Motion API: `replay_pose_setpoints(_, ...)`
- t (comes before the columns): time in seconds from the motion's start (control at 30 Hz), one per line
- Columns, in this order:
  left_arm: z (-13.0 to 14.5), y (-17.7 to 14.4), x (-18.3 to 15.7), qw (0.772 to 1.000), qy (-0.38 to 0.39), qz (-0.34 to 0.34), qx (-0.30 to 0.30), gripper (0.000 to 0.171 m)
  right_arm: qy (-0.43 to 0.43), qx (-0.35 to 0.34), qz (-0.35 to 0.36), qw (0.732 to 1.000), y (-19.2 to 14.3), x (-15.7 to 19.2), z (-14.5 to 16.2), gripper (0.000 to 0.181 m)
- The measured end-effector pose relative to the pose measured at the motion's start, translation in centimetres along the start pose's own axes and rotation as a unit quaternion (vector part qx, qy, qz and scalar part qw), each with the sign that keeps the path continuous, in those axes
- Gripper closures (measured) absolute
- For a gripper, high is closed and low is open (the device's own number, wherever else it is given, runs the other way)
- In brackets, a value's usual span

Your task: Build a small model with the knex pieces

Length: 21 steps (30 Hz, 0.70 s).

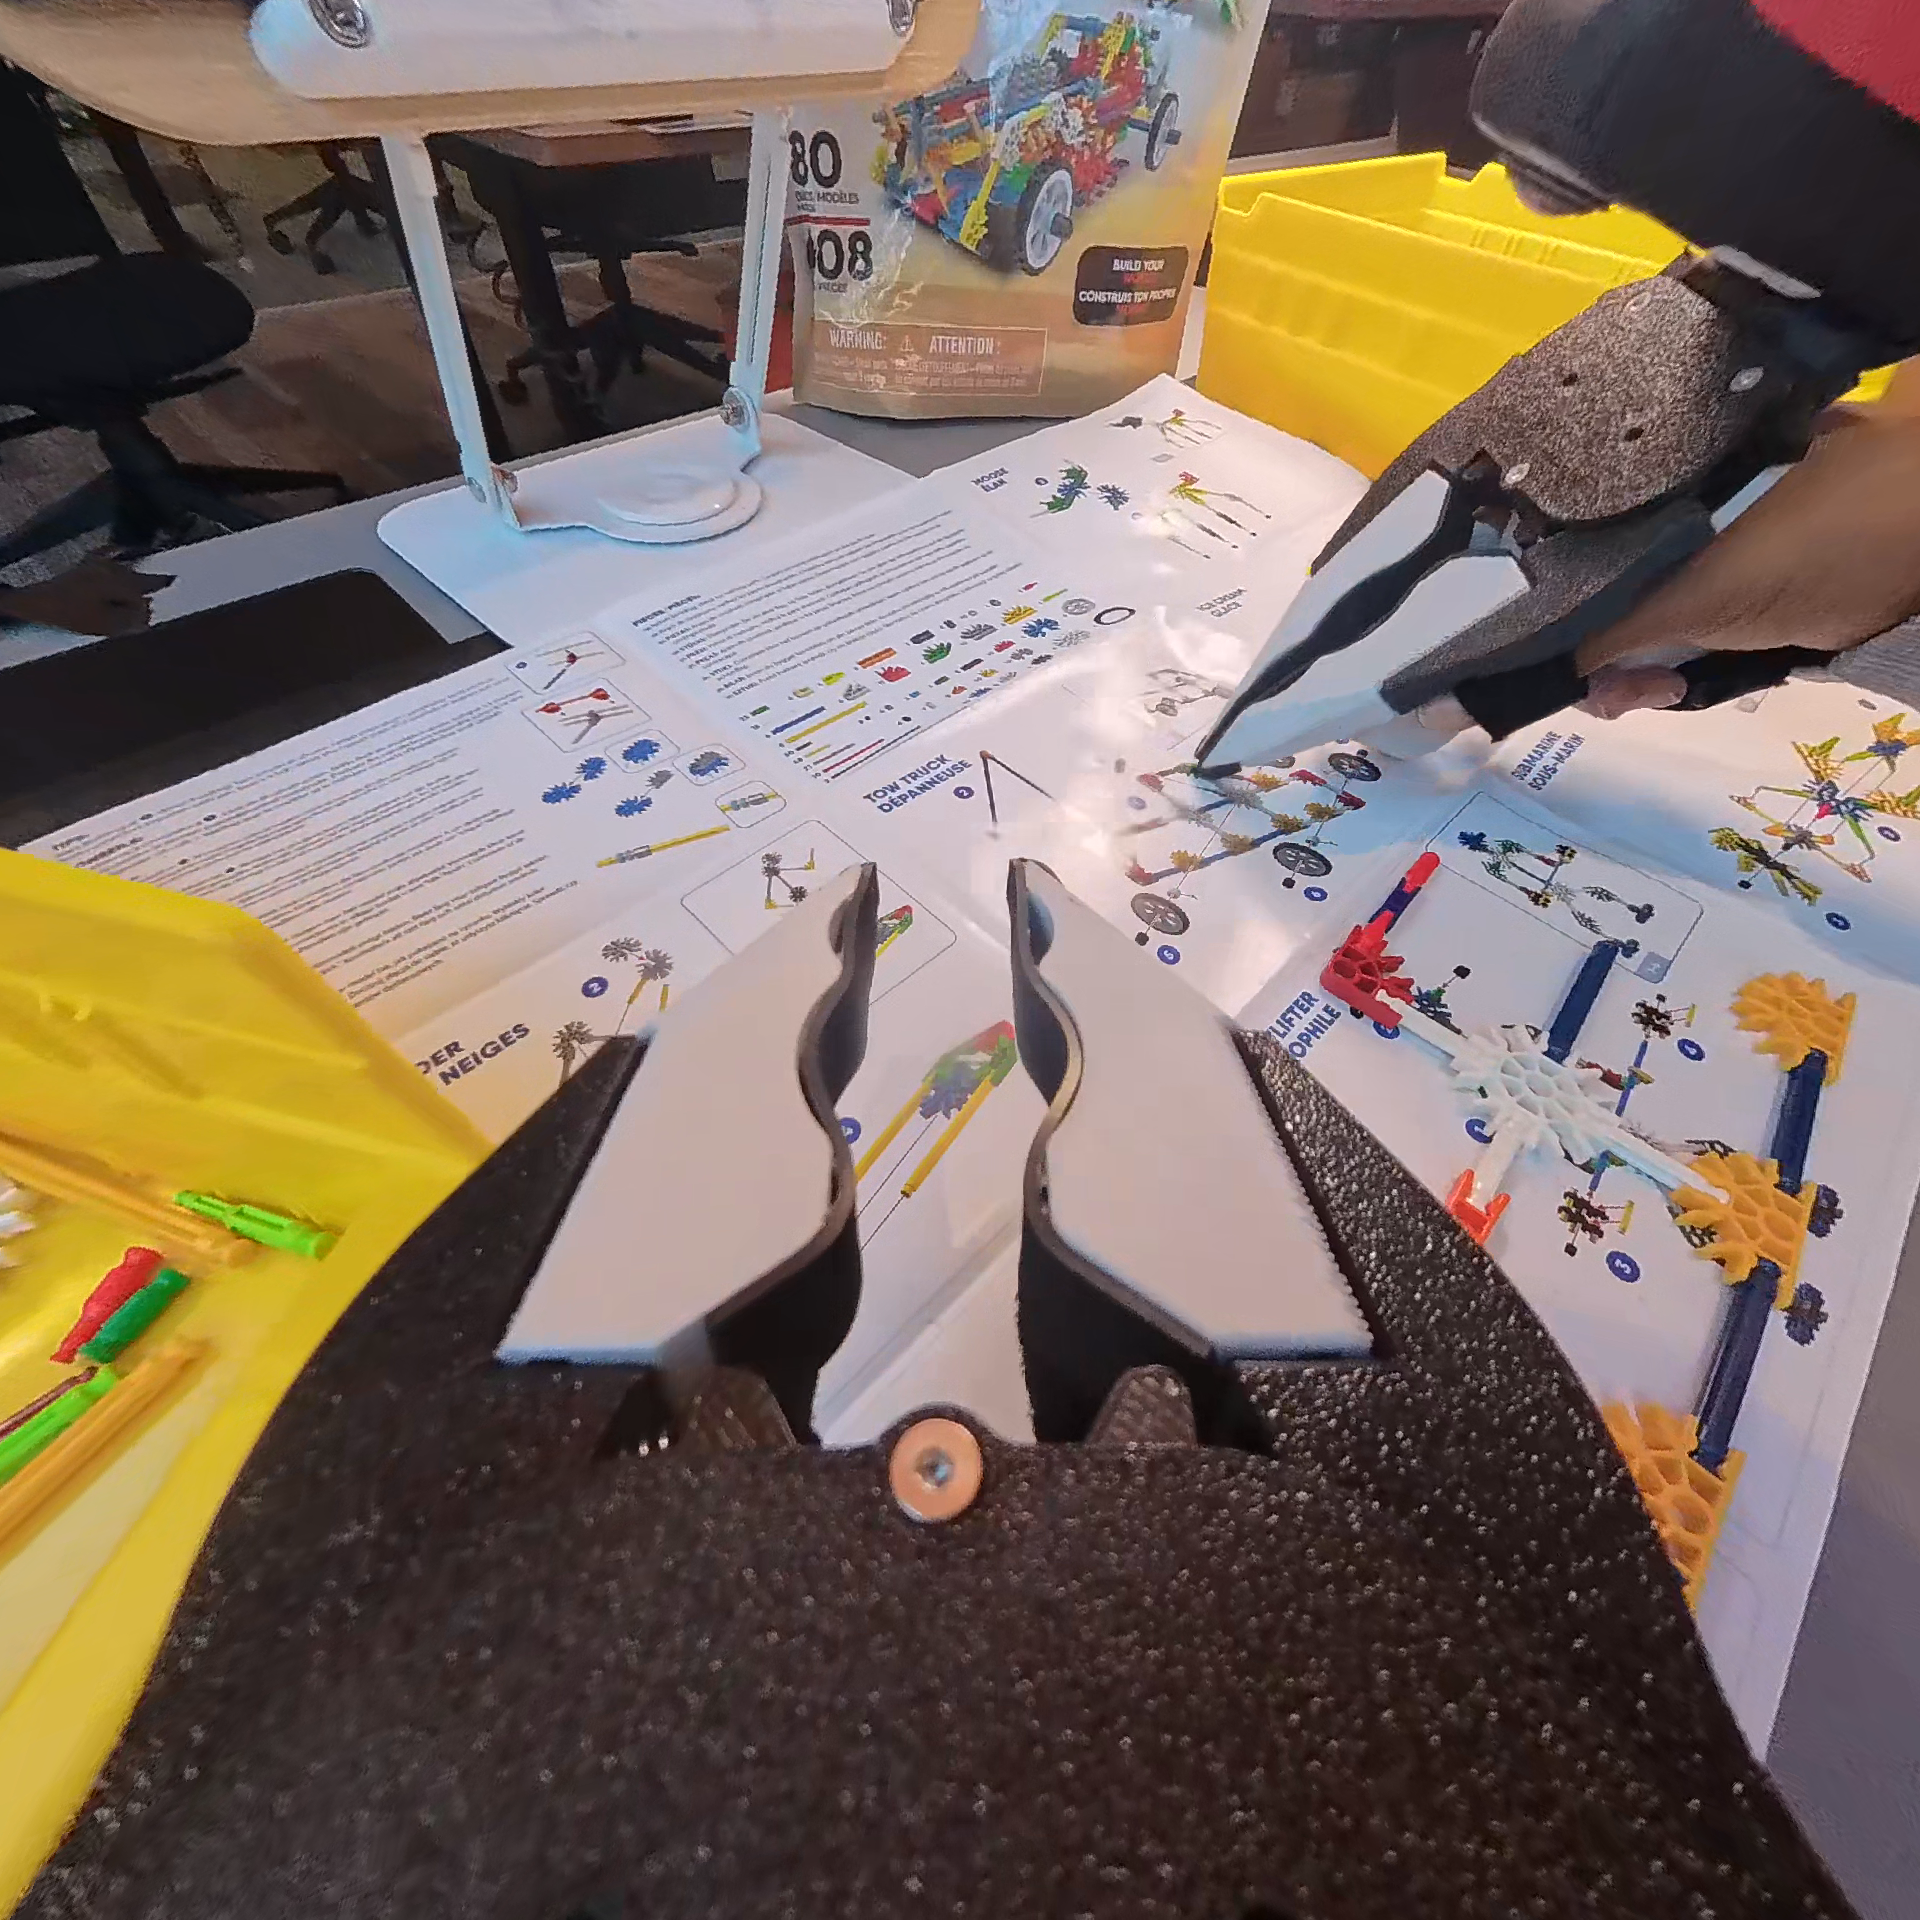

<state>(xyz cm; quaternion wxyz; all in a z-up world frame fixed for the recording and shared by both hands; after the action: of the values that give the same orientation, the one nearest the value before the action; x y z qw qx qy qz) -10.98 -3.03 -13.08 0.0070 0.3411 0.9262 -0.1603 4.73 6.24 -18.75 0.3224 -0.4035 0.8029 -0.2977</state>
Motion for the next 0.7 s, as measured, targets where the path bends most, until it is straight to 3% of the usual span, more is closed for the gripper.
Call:
replay_pose_setpoints(0.3, 0.1, 0.1, 0.0, 1.0, -0.005, 0.007, 0.001, 0.149, 0.009, -0.012, -0.007, 1.0, 0.0, -0.1, 0.0, 0.181)
replay_pose_setpoints(0.37, 0.1, 0.1, 0.1, 1.0, -0.007, 0.007, 0.001, 0.149, 0.02, -0.056, -0.004, 0.998, -0.7, -0.7, -0.7, 0.181)
replay_pose_setpoints(0.5, 0.1, 0.1, 0.1, 1.0, -0.009, 0.006, -0.001, 0.149, 0.124, -0.174, -0.01, 0.977, -4.7, -4.0, -2.4, 0.181)
replay_pose_setpoints(0.6, 0.0, 0.1, -0.1, 1.0, 0.0, 0.006, 0.001, 0.149, 0.19, -0.215, -0.015, 0.958, -7.0, -5.6, -2.0, 0.178)
replay_pose_setpoints(0.7, -0.8, -0.3, -0.9, 0.999, 0.036, 0.014, -0.004, 0.15, 0.183, -0.232, 0.001, 0.955, -8.6, -5.7, -1.8, 0.173)
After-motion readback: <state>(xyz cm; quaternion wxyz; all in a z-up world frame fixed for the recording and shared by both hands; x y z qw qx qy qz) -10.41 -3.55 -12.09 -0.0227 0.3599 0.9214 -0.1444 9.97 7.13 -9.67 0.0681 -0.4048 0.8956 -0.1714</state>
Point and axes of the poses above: each gripper's, where its closed fingertips meet, y out along the fingers, z out of its underside, x = y × z across the jaws, the point moved 3 cm from there along -y, back along the fingers, and after that the axes turned 15 degrees about z, right-handed, at the moved point
